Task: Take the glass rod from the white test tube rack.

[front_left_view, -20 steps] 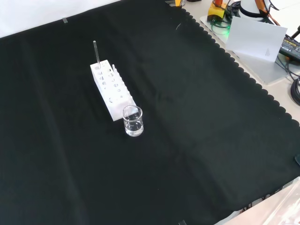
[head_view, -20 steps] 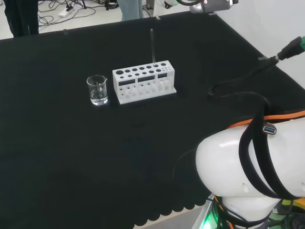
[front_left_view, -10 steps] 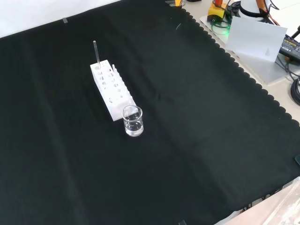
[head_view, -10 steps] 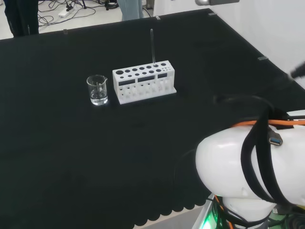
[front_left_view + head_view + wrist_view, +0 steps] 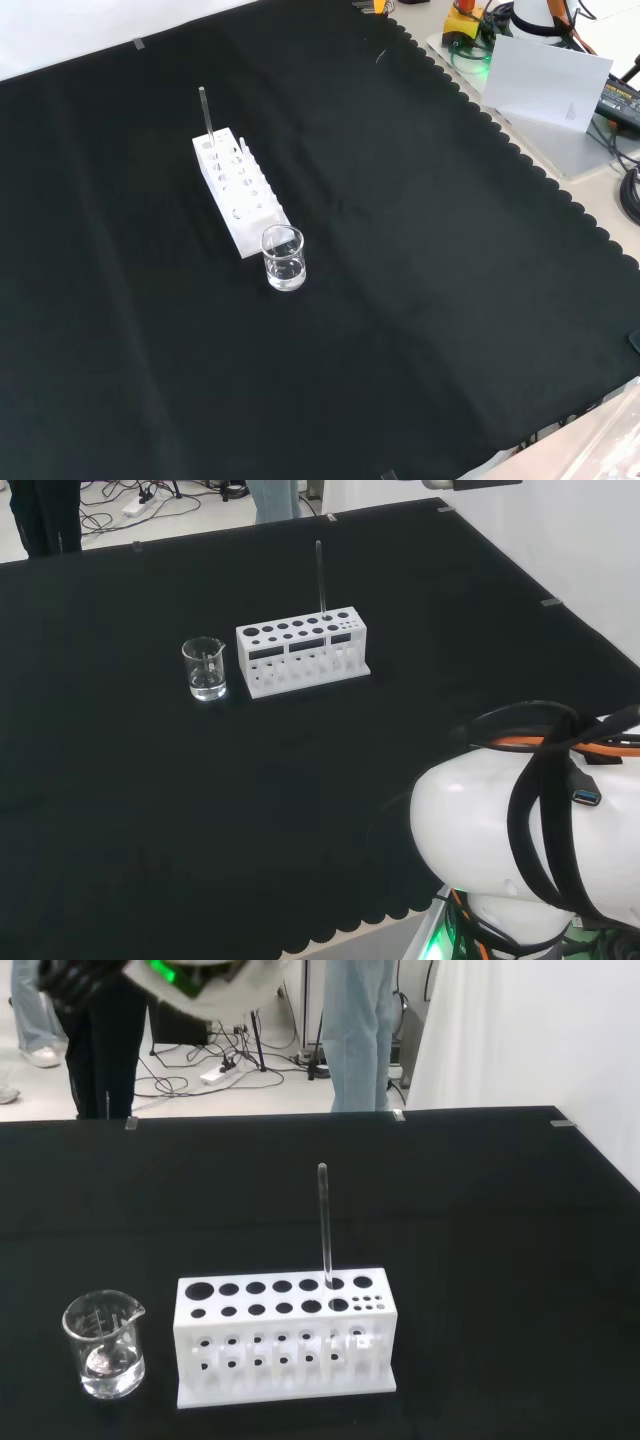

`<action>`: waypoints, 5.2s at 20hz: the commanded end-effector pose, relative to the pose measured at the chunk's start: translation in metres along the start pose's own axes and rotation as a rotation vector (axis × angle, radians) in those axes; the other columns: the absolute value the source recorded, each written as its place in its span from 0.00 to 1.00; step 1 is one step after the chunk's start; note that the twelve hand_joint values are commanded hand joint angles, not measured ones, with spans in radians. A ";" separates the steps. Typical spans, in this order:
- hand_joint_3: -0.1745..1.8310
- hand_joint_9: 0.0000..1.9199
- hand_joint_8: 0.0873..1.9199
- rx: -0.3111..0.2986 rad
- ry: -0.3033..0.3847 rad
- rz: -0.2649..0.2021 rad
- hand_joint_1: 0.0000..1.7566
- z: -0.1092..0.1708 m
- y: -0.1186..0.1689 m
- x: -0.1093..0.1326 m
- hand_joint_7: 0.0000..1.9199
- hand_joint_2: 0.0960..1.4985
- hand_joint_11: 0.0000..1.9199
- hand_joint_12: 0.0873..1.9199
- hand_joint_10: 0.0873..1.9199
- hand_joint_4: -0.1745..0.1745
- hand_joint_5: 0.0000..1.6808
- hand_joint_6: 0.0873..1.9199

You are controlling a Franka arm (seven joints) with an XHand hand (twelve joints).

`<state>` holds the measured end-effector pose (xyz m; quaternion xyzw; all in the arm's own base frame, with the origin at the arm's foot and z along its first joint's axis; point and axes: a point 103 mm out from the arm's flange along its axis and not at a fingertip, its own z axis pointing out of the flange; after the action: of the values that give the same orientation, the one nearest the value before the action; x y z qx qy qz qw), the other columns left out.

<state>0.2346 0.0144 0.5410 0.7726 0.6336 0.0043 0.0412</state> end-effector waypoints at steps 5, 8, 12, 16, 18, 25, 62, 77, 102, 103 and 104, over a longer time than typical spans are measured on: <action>0.42 0.15 0.42 0.002 0.015 -0.010 0.50 0.004 0.010 -0.005 0.07 0.42 0.12 0.73 0.42 0.05 0.14 0.00; 0.42 0.18 0.42 -0.005 0.034 -0.032 0.50 -0.001 0.019 0.000 0.09 0.42 0.15 0.72 0.41 0.04 0.15 0.00; 0.42 0.21 0.42 0.021 0.013 -0.073 0.50 0.006 0.041 0.016 0.11 0.42 0.18 0.71 0.40 0.04 0.17 0.00; 0.42 0.24 0.42 0.054 0.025 -0.106 0.51 0.023 0.066 0.027 0.14 0.42 0.20 0.70 0.39 0.04 0.18 0.00; 0.42 0.26 0.42 0.063 0.040 -0.118 0.51 0.032 0.078 0.029 0.15 0.42 0.21 0.70 0.39 0.04 0.19 0.00; 0.42 0.34 0.42 0.076 0.049 -0.162 0.51 0.055 0.114 0.029 0.22 0.43 0.26 0.67 0.36 0.01 0.22 0.00; 0.42 0.51 0.42 0.182 0.062 -0.246 0.53 0.198 0.244 0.059 0.35 0.43 0.43 0.61 0.33 0.00 0.22 0.24; 0.42 0.49 0.42 0.229 0.065 -0.236 0.52 0.229 0.288 0.043 0.35 0.44 0.43 0.61 0.33 0.00 0.21 0.29; 0.42 0.47 0.44 0.315 0.083 -0.211 0.50 0.259 0.317 0.010 0.33 0.45 0.41 0.62 0.36 0.00 0.18 0.29; 0.42 0.47 0.44 0.317 0.079 -0.211 0.50 0.261 0.317 0.010 0.33 0.45 0.41 0.62 0.36 0.00 0.18 0.29; 0.42 0.47 0.44 0.315 0.084 -0.211 0.50 0.263 0.317 0.009 0.33 0.45 0.41 0.62 0.36 0.00 0.18 0.29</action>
<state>0.5609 -0.0493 0.3072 0.6999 0.7037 -0.0629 -0.1049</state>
